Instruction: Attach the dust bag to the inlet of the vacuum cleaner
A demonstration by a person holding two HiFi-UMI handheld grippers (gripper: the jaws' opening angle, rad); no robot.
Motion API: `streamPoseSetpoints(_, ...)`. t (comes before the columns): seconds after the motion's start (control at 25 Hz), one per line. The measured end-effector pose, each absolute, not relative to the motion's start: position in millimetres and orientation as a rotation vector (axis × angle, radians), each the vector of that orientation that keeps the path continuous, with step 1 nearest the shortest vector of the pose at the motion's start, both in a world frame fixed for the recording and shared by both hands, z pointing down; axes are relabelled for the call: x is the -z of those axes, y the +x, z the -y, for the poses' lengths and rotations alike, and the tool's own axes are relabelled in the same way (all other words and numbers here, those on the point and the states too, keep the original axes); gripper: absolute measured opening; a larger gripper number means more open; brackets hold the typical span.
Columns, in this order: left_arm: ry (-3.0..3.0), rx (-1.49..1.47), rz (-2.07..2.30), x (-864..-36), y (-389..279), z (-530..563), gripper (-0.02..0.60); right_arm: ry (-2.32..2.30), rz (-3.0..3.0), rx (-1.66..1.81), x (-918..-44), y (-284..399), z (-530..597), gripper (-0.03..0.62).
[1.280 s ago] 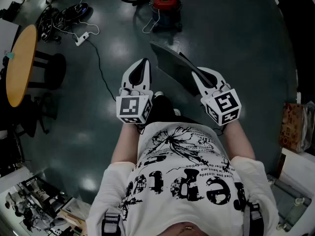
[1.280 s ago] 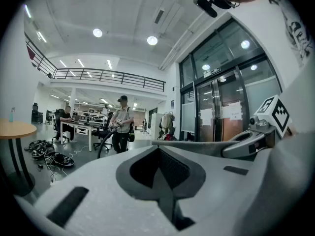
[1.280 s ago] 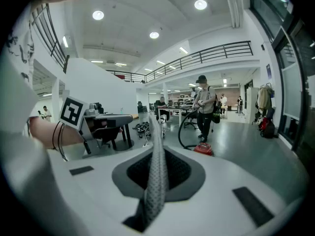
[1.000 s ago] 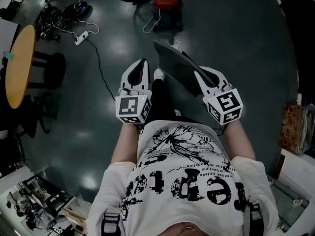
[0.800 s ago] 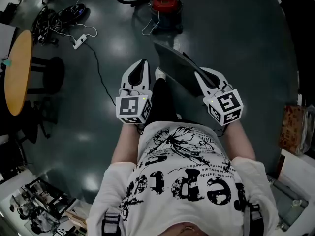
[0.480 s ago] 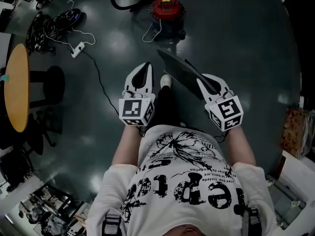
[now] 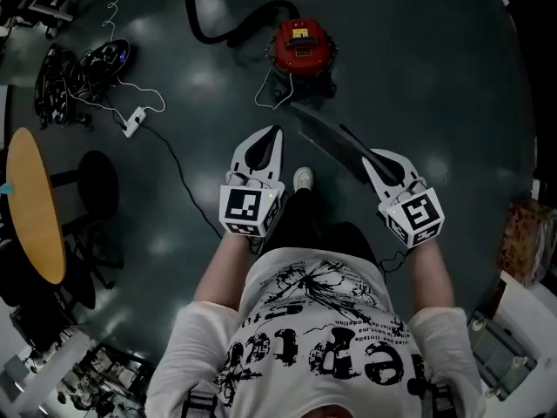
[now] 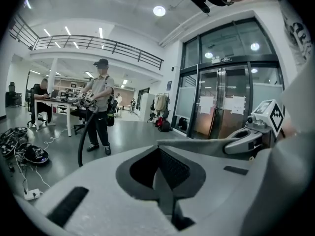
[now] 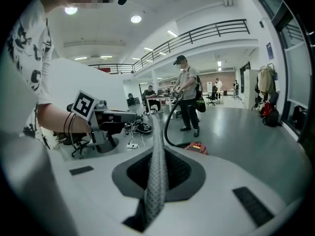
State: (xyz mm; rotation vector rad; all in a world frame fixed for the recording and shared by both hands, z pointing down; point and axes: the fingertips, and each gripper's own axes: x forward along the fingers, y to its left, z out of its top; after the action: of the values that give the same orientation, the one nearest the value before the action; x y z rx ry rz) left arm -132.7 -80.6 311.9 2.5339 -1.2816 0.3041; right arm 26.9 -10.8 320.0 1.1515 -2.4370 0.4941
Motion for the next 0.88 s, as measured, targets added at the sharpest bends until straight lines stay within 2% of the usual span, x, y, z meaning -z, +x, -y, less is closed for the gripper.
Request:
streamPoseSetpoints(0.32,2.487,-0.190,1.174,-390,-107,169,0.003,1.106,2.421,-0.555,-407,37,99,0.023)
streamPoseSetpoints(0.88,2.463,-0.288,1.248,-614,-83,286,0.003,0.802,2.443,-0.586,-640,34,169,0.023)
